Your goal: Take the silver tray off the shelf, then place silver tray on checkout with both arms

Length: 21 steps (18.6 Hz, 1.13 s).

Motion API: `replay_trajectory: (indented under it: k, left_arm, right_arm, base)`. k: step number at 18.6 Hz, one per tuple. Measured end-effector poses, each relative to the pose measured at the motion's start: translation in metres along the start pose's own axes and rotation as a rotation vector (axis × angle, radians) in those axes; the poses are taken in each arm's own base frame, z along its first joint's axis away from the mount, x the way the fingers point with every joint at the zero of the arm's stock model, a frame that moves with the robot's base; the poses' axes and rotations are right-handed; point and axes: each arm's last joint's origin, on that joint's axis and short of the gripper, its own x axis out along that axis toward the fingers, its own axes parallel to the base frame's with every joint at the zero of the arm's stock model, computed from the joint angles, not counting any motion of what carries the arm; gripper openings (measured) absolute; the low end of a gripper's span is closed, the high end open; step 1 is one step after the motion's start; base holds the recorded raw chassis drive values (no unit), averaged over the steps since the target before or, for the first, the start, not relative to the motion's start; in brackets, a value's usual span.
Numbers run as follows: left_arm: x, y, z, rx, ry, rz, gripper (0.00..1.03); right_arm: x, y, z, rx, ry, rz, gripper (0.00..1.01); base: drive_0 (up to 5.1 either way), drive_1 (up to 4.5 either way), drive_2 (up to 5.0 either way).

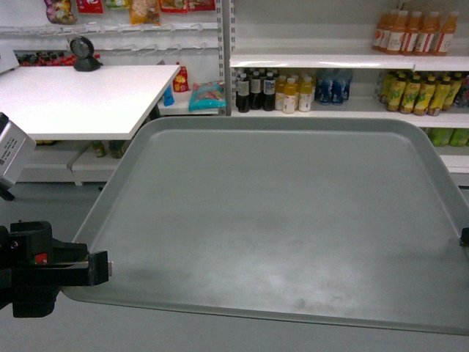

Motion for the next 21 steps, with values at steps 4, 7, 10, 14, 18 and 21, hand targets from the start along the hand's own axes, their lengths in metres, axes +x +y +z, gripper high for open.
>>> replay_trajectory:
  k: [4, 7, 10, 14, 18, 21]
  left_arm:
    - [0.0000, 0.0001, -0.0003, 0.000, 0.003, 0.000, 0.02]
    - [0.0000, 0.0000, -0.0003, 0.000, 0.003, 0.000, 0.02]
    - [0.0000, 0.0001, -0.0004, 0.001, 0.004, 0.001, 0.02]
    - [0.0000, 0.0000, 0.0001, 0.000, -0.001, 0.000, 0.02]
    - [0.0000, 0.0000, 0.0002, 0.000, -0.002, -0.001, 0.02]
    - [0.0000, 0.0000, 0.0001, 0.000, -0.001, 0.000, 0.02]
  right_arm:
    - [0.0001, -0.0001, -0.0003, 0.000, 0.002, -0.001, 0.02]
    - [0.0001, 0.0000, 0.0001, 0.000, 0.001, 0.000, 0.02]
    - [0.0001, -0.0001, -0.0003, 0.000, 0.003, -0.001, 0.02]
    - [0.0000, 0.0000, 0.0002, 0.000, -0.002, 0.000, 0.02]
    - [-0.0001, 0.0002, 0.0006, -0.001, -0.005, 0.002, 0.02]
    - [-0.0001, 0.0001, 0.0004, 0.000, -0.003, 0.001, 0.02]
  base:
    - [-5.1, 2.37, 2.4]
    - [-5.0, 2.44, 2.4]
    - [-5.0, 2.44, 2.4]
    - [-5.0, 2.44, 2.4]
    - [-5.1, 2.37, 2.4]
    - [-5.1, 2.40, 2.4]
